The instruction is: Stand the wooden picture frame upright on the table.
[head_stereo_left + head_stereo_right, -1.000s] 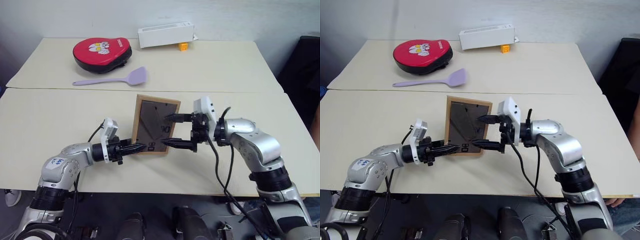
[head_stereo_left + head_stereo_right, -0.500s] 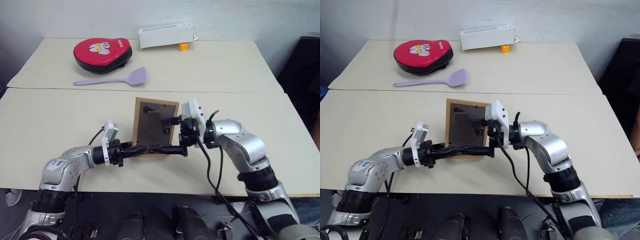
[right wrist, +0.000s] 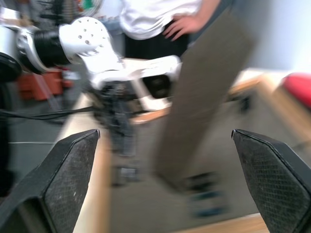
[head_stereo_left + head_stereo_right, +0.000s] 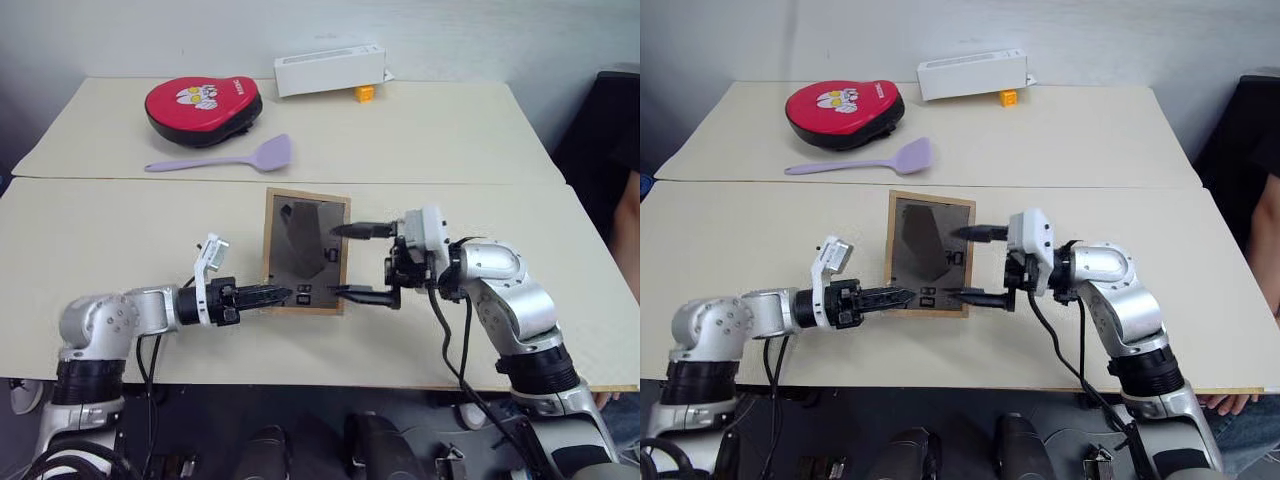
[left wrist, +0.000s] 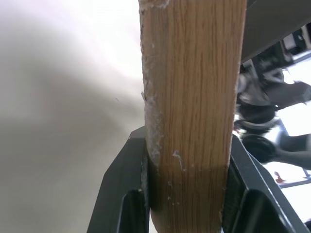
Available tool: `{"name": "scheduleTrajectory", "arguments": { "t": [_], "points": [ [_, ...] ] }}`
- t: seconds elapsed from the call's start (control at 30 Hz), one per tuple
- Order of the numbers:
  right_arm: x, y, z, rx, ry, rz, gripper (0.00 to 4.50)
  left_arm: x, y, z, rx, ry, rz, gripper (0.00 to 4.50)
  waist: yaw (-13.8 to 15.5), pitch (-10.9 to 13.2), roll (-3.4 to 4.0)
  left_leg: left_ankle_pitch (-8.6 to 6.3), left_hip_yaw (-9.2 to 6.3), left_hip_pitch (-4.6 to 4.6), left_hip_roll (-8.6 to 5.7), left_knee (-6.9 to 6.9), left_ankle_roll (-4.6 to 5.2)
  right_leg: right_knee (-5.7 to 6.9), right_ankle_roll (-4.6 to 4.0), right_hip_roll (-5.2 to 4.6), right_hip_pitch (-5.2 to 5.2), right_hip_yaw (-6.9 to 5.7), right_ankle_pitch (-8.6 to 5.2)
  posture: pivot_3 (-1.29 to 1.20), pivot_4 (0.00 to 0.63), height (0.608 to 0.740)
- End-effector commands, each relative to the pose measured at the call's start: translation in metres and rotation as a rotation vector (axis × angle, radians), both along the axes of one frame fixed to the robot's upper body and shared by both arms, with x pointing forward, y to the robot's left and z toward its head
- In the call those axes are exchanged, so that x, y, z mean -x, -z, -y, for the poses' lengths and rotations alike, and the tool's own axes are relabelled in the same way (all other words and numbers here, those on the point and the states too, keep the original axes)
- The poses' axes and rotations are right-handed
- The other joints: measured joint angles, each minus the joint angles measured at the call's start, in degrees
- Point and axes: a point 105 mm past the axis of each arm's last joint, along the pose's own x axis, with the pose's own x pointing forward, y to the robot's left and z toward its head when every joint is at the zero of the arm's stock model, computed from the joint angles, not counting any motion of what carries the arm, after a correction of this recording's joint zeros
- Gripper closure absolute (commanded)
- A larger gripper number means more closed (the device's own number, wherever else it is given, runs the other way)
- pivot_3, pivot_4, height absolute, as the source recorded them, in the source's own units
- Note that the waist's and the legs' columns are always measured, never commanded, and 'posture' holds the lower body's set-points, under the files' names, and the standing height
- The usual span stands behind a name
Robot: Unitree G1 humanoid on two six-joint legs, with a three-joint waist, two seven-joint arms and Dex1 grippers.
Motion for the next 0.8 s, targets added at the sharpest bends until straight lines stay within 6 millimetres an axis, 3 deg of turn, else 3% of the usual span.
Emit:
{"name": "scheduleTrajectory", "arguments": {
  "t": [0.03,0.13,0.27,0.43,0.6,0.7,0.8],
  "points": [
    [-0.007,-0.021,0.029,-0.002,0.112,0.291,0.01,0.004,-0.018,-0.009,0.070,0.040,-0.111,3.24,-0.1,0.0,0.00,0.00,0.01,0.00,-0.02,0.00,0.01,0.00,0.01,0.00,0.00,0.01,0.00,0.00,0.150,0.740],
    [-0.007,-0.016,0.041,0.155,0.136,0.580,0.01,0.002,-0.025,-0.014,0.102,0.049,-0.179,3.24,-0.2,0.0,-0.01,0.01,0.02,0.00,-0.01,0.00,0.01,0.01,0.01,0.01,-0.01,0.02,0.00,0.00,0.150,0.740],
    [-0.013,0.006,0.047,0.352,0.123,0.862,0.01,-0.002,-0.032,-0.015,0.163,0.062,-0.258,3.24,-0.4,0.0,-0.01,0.03,0.13,0.13,0.01,-0.01,-0.04,0.04,0.01,0.02,-0.01,0.14,0.00,0.00,0.150,0.740],
    [-0.027,0.015,0.025,0.290,0.188,1.006,0.01,0.009,-0.031,-0.001,0.157,0.149,-0.335,3.24,-0.9,0.0,-0.02,0.06,0.21,0.16,0.05,0.01,-0.09,0.16,0.00,0.03,-0.07,0.23,0.00,0.00,0.150,0.740],
    [-0.033,0.018,0.002,0.247,0.190,1.042,0.01,0.016,-0.032,0.006,0.156,0.172,-0.355,3.24,-1.2,0.0,-0.02,0.09,0.22,0.15,0.05,0.04,-0.14,0.22,0.00,0.05,-0.12,0.26,0.00,0.00,0.150,0.740],
    [-0.032,0.023,-0.005,0.223,0.174,1.041,0.62,0.015,-0.034,0.007,0.164,0.172,-0.347,3.24,-1.5,0.0,-0.01,0.10,0.22,0.15,0.05,0.05,-0.15,0.21,0.00,0.06,-0.11,0.25,0.00,0.00,0.150,0.740],
    [-0.031,0.023,-0.007,0.194,0.178,1.055,1.68,0.016,-0.035,0.006,0.165,0.173,-0.340,3.24,-1.6,0.0,-0.01,0.11,0.22,0.15,0.02,0.06,-0.14,0.21,0.00,0.06,-0.10,0.25,0.00,0.00,0.150,0.740]
  ]
}}
